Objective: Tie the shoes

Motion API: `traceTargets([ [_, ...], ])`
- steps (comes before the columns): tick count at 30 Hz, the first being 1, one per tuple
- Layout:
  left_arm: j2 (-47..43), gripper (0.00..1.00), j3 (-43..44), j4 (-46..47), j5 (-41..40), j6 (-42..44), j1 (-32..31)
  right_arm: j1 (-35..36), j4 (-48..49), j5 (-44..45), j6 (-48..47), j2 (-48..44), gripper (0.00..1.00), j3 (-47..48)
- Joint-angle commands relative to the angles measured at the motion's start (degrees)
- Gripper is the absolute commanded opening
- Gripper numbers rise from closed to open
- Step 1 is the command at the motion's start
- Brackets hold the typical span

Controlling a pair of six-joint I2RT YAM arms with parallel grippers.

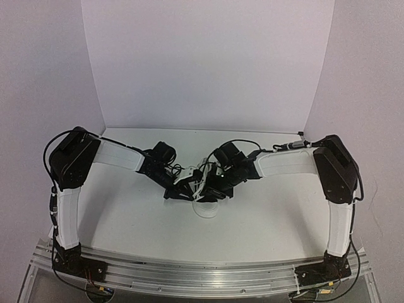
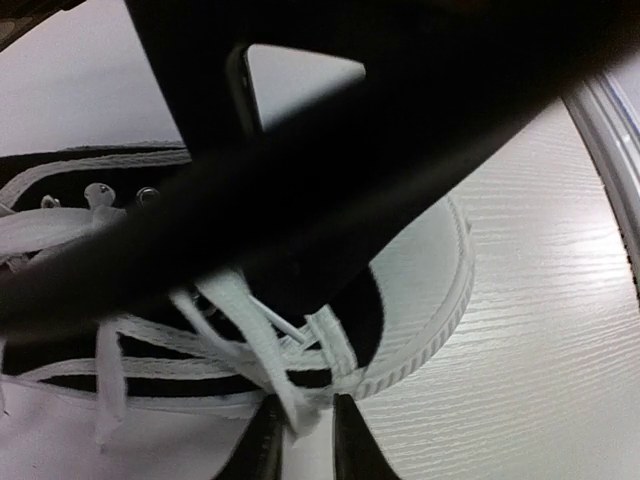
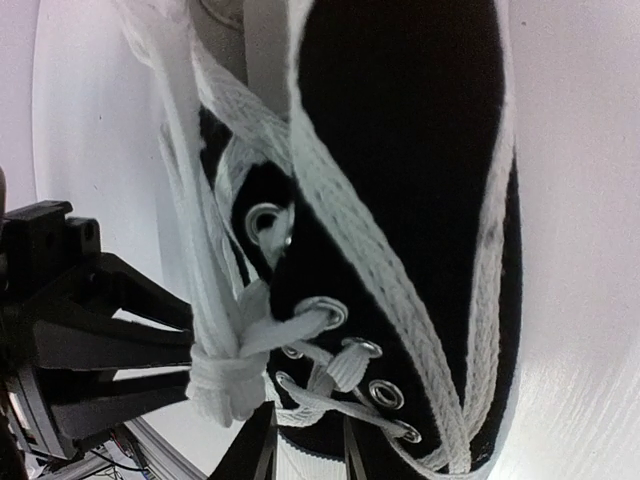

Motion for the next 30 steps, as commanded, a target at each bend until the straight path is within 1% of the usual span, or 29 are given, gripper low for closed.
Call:
traceTargets([
  [1, 2.4, 0.01, 1.7, 0.0, -4.0, 1.3, -1.1, -1.0, 0.5, 0.6, -0.7, -4.6, 0.26, -1.4],
  [4, 2.2, 0.0, 2.0, 0.0, -4.8, 1.0, -1.1, -1.2, 0.5, 0.0, -0.7, -5.3, 0.27, -1.9],
  [8, 1.9, 0.0, 4.7, -1.0, -4.9, -2.2, -1.0, -1.4, 0.7, 1.1, -0.5, -6.3, 0.27, -2.2],
  [11, 1.8, 0.0, 8.6, -4.1, -4.5, -5.4, -0.8, -1.4, 0.7, -0.3, -1.0, -4.9, 0.26, -0.7],
  [17, 0.7, 0.0, 12.5, -8.5, -4.7, -7.0, -0.1, -1.4, 1.9, 0.0, -0.4, -3.9, 0.27, -0.4],
  [25, 0.8, 0.0, 12.3, -9.1, -4.8, -6.7, 0.1, -1.4, 5.5, -2.6, 1.7, -1.7, 0.28, 0.9],
  [30, 0.6, 0.0, 12.2, -9.1, -5.9, -5.7, 0.2, -1.4, 7.5, -2.8, 3.5, -3.3, 0.31, -1.7],
])
